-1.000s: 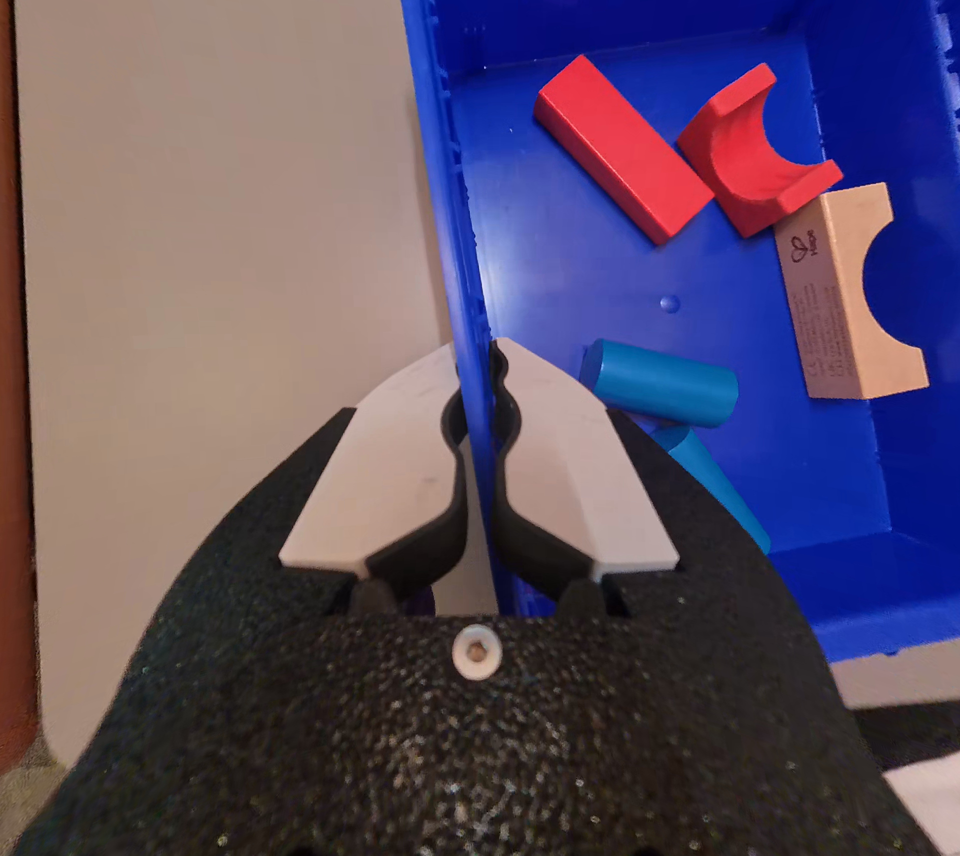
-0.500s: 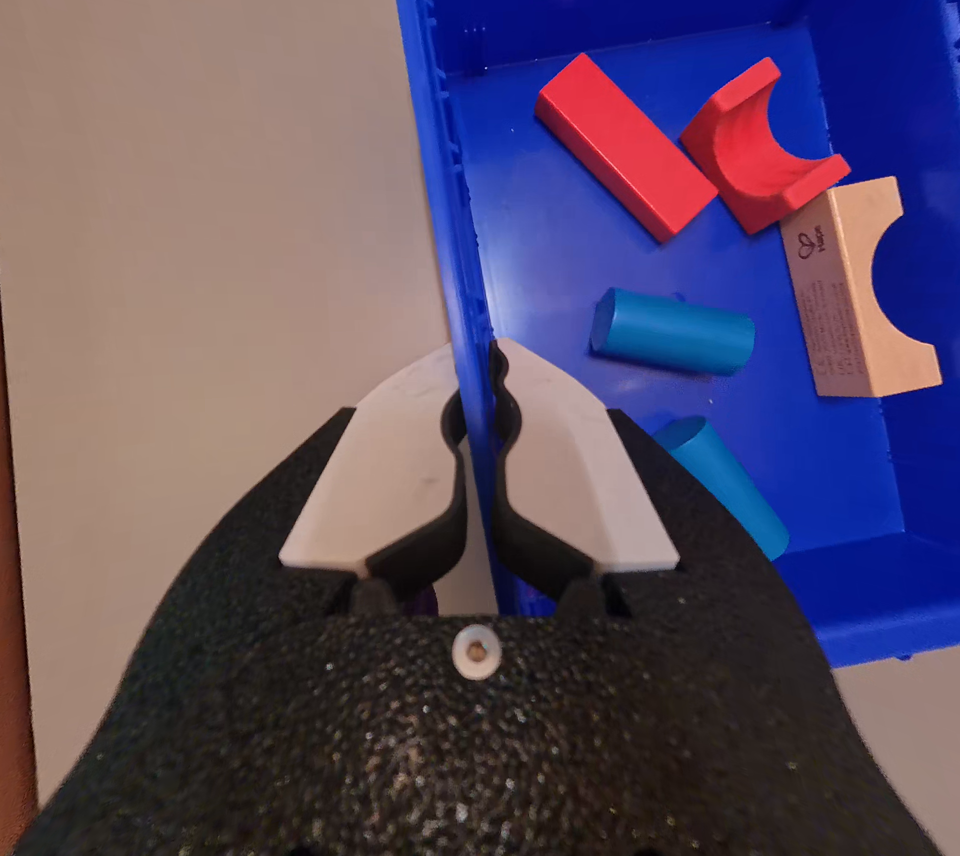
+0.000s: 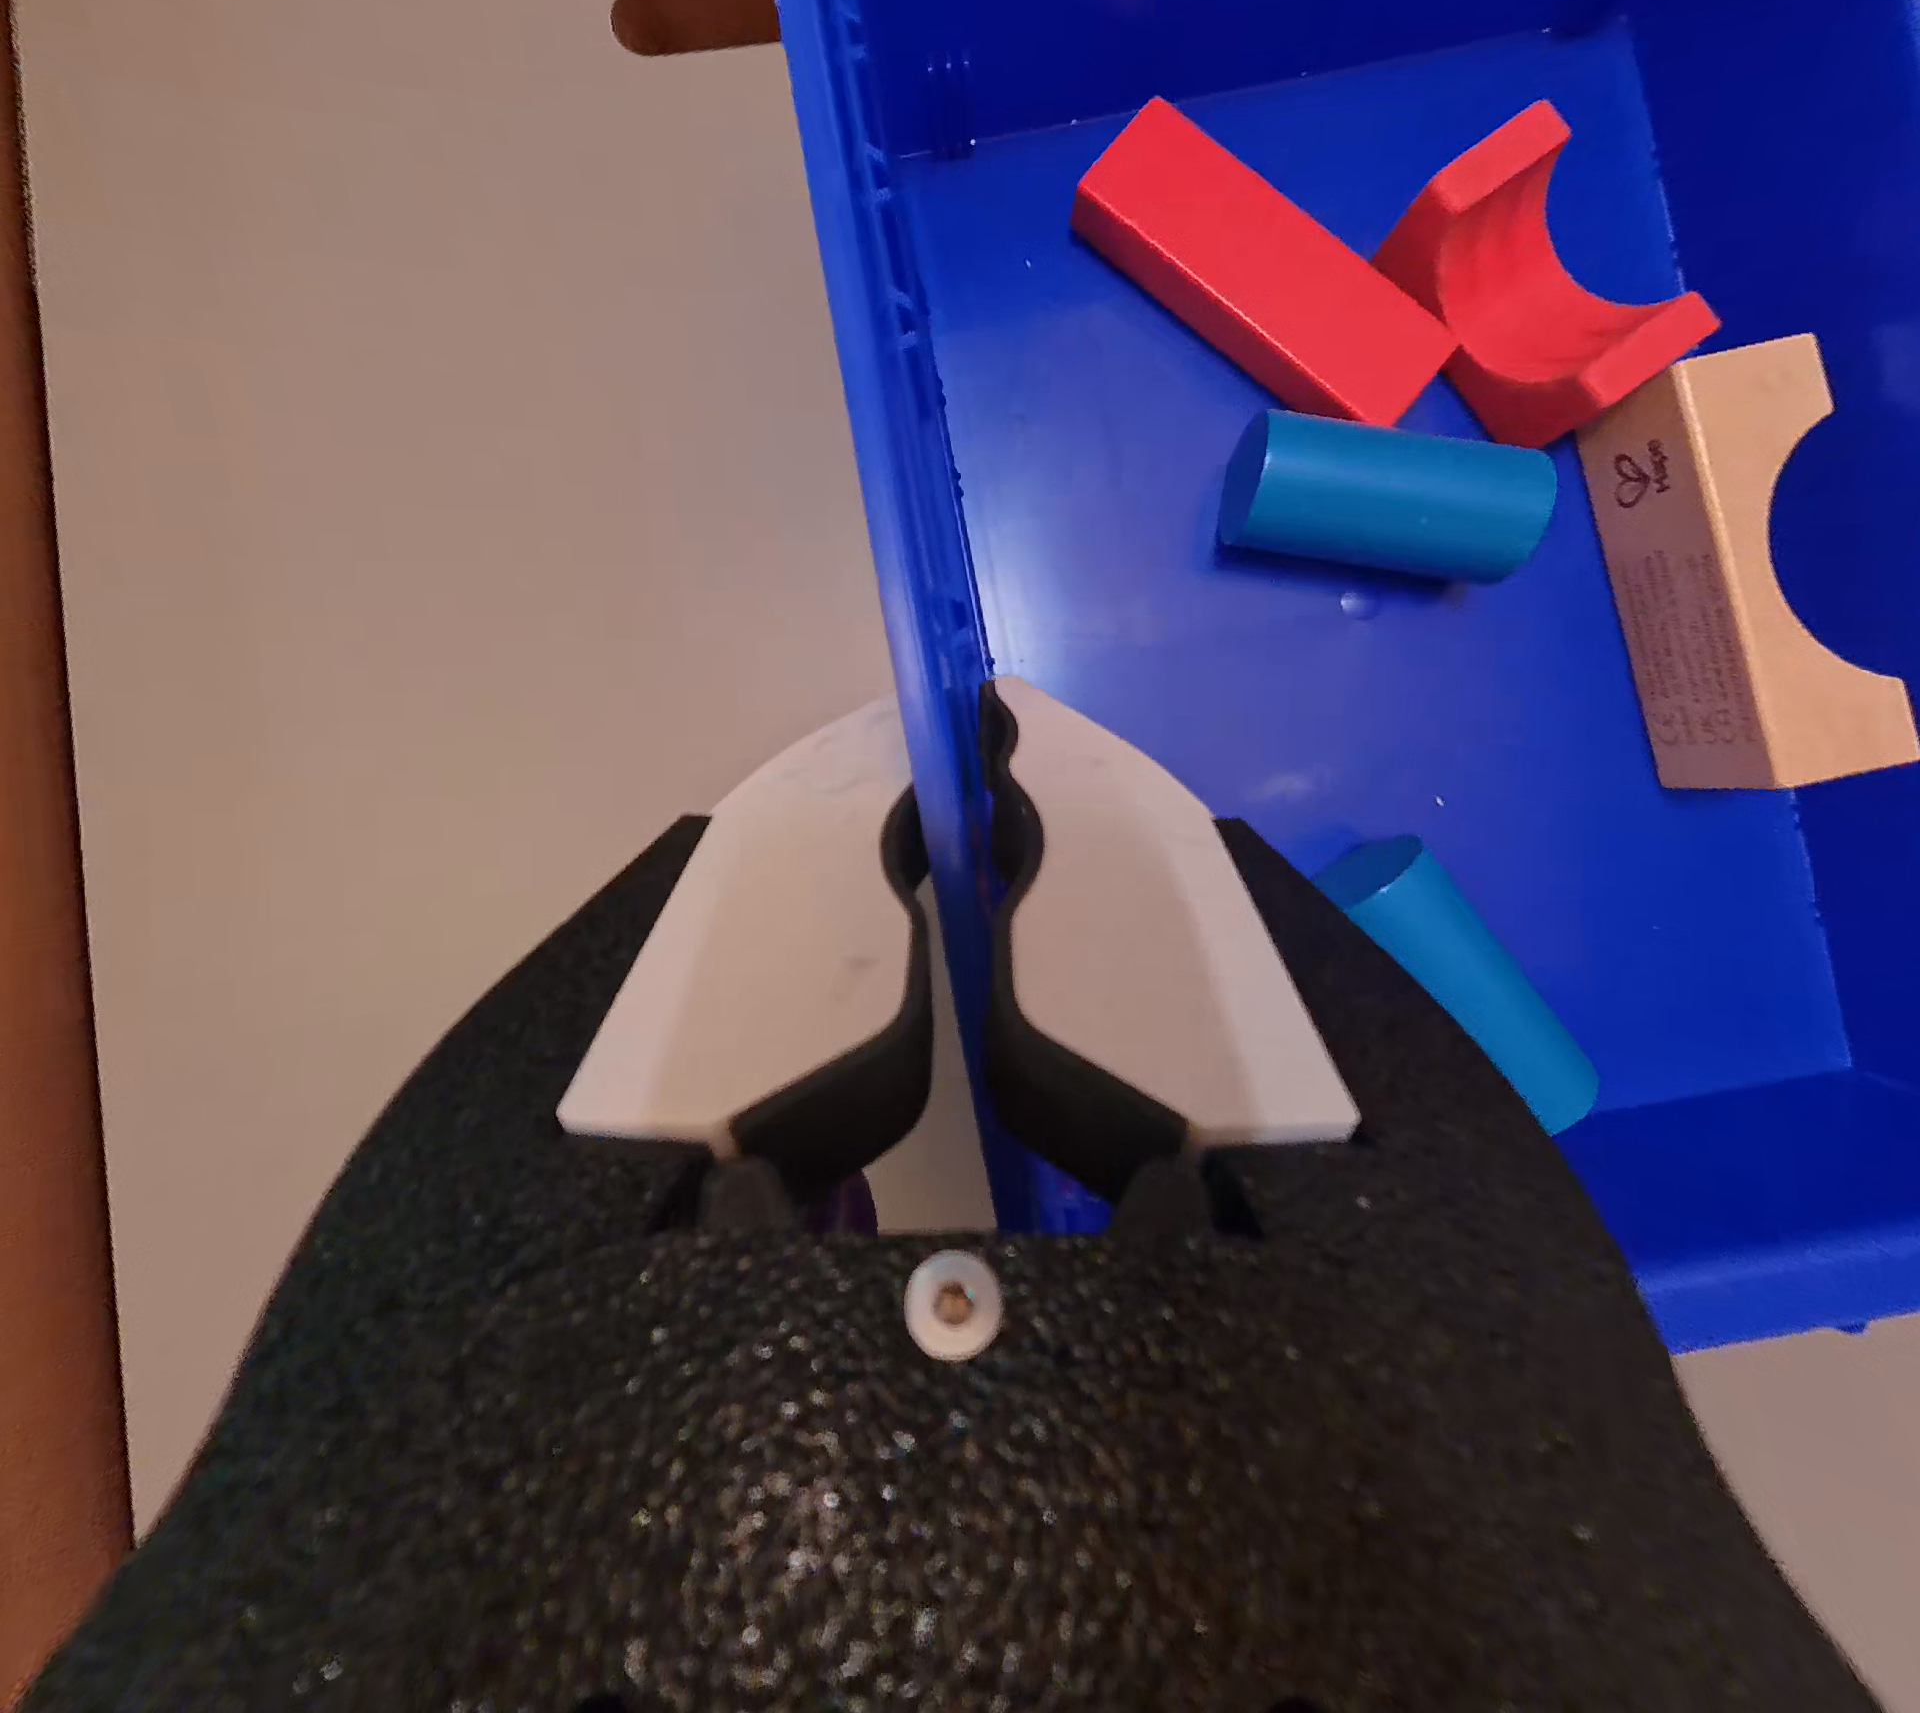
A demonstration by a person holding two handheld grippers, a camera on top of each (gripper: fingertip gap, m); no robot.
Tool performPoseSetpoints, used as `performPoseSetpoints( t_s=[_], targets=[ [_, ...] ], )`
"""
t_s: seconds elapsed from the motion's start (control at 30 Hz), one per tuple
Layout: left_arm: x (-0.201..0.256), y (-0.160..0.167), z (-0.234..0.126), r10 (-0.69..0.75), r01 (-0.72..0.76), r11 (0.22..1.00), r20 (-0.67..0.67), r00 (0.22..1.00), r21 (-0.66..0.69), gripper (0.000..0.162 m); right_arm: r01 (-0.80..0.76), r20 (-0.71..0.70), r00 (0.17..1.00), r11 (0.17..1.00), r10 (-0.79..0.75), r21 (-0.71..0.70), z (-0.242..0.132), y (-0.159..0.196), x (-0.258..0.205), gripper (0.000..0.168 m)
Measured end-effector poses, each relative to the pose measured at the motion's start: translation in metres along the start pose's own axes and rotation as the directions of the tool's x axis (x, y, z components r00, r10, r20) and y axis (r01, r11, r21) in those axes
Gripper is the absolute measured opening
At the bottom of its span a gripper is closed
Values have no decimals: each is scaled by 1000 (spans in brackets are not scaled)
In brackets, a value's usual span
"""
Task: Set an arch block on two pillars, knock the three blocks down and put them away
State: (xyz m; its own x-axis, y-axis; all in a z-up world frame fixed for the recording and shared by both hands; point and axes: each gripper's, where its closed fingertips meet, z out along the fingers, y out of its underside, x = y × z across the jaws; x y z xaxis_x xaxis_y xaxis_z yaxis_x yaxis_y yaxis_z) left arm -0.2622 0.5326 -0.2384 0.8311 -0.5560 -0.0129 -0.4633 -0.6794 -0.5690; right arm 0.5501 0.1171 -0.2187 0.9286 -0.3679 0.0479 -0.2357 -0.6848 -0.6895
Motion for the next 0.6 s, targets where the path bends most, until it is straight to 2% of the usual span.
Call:
performPoseSetpoints(
  t_s=[0.03, 0.33, 0.5, 0.6],
  targets=[
    [0, -2, 1, -4, 4, 1000, -1, 1000, 1, 5, -6, 3, 1000, 1000, 6, 2, 0, 0, 0, 5],
    [-1, -4, 5, 72, -73, 997, 18, 997, 30, 9, 44, -13, 999, 999, -44, 1, -5, 5, 1, 8],
    [-7, -9, -1, 72, -82, 990, 86, 994, 111, 21, 100, -33, 994, 995, -99, 9, -19, 7, 2, 19],
    [0, -15, -13, 73, -84, 977, 61, 995, 197, 37, 85, -34, 996, 993, -83, 78, -39, -3, 0, 25]
  ],
)
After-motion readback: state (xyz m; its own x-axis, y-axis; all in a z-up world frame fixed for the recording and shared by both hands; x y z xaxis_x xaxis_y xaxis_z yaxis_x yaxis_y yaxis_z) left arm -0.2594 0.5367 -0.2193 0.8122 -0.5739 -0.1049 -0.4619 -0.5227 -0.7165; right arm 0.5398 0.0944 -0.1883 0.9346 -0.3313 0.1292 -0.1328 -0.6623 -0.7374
